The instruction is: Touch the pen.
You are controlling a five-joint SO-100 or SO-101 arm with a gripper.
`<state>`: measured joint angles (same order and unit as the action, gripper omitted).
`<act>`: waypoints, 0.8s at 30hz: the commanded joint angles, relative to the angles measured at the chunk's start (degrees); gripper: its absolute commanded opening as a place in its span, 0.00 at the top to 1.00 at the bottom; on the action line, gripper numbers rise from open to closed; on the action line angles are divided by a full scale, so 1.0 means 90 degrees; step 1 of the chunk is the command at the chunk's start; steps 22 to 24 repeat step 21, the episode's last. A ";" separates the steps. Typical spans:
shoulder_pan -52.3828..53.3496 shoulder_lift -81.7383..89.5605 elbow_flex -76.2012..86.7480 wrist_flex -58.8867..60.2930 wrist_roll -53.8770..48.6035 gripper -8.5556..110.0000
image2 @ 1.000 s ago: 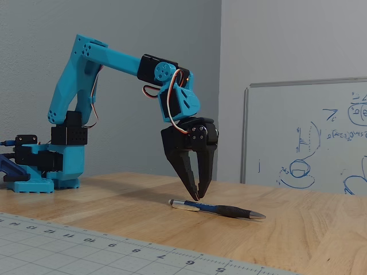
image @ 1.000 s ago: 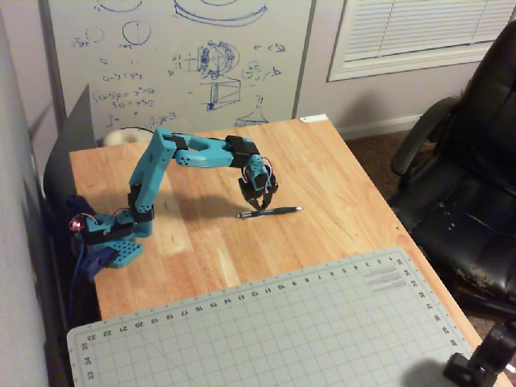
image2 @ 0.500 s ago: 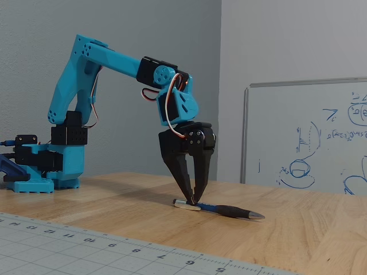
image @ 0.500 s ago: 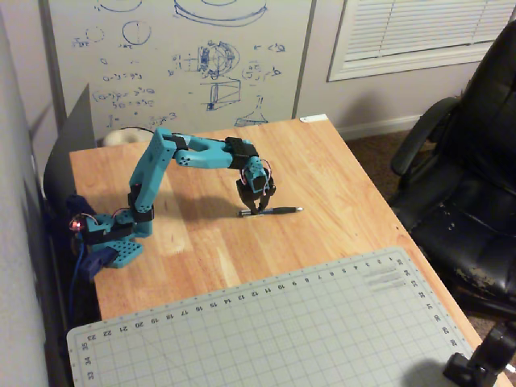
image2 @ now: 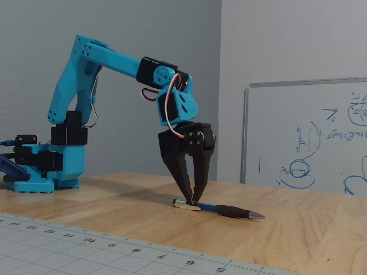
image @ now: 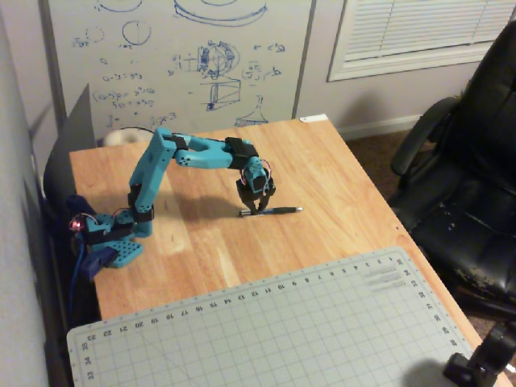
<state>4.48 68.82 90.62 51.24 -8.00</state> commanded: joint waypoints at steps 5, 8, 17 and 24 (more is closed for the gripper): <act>0.0059 0.0381 -0.0049 -0.0059 0.0049 0.92; 0.0059 0.0391 -0.0049 -0.0039 0.0049 0.92; 0.0039 0.0430 -0.0049 -0.0029 0.0049 0.92; 0.0020 0.0439 -0.0049 -0.0010 0.0049 0.92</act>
